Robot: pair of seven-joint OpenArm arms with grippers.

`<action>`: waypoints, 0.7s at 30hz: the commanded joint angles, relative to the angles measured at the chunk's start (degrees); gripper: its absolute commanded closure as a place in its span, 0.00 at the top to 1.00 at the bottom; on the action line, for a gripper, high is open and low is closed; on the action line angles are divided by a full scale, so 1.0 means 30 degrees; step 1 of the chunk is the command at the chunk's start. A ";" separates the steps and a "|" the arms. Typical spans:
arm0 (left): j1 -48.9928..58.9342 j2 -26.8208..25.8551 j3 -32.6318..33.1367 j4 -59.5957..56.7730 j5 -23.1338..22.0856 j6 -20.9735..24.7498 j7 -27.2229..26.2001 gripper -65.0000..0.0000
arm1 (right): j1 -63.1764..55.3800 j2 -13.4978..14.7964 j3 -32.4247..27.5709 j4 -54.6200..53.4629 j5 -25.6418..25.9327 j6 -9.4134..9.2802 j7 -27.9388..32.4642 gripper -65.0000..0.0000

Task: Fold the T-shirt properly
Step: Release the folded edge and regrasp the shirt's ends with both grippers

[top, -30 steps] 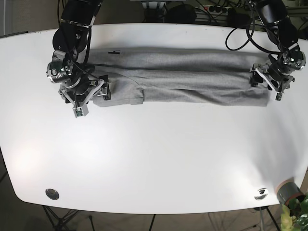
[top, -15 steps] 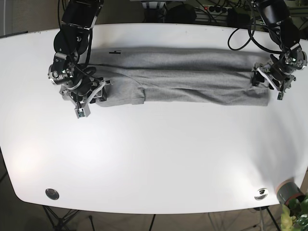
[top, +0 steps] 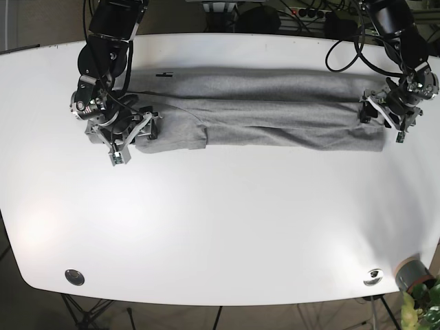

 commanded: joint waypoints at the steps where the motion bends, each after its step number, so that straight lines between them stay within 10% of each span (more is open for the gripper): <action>1: -0.0117 -0.0349 -0.0107 0.0271 -0.0067 -0.0012 -0.0139 0.66 | 0.0311 0.0055 0.0025 0.0304 0.0250 0.0155 0.0318 0.35; 7: -0.0147 -0.0349 -0.0107 0.0271 -0.0067 -0.0012 -0.0168 0.66 | 0.0311 -0.0385 0.0025 0.0421 0.0250 0.0155 0.0260 0.03; 21: -0.0147 -0.0378 -0.0137 0.0242 -0.0067 -0.0012 -0.0168 0.66 | -0.2854 -0.0414 0.0172 0.6018 0.0221 -0.0021 0.0201 0.03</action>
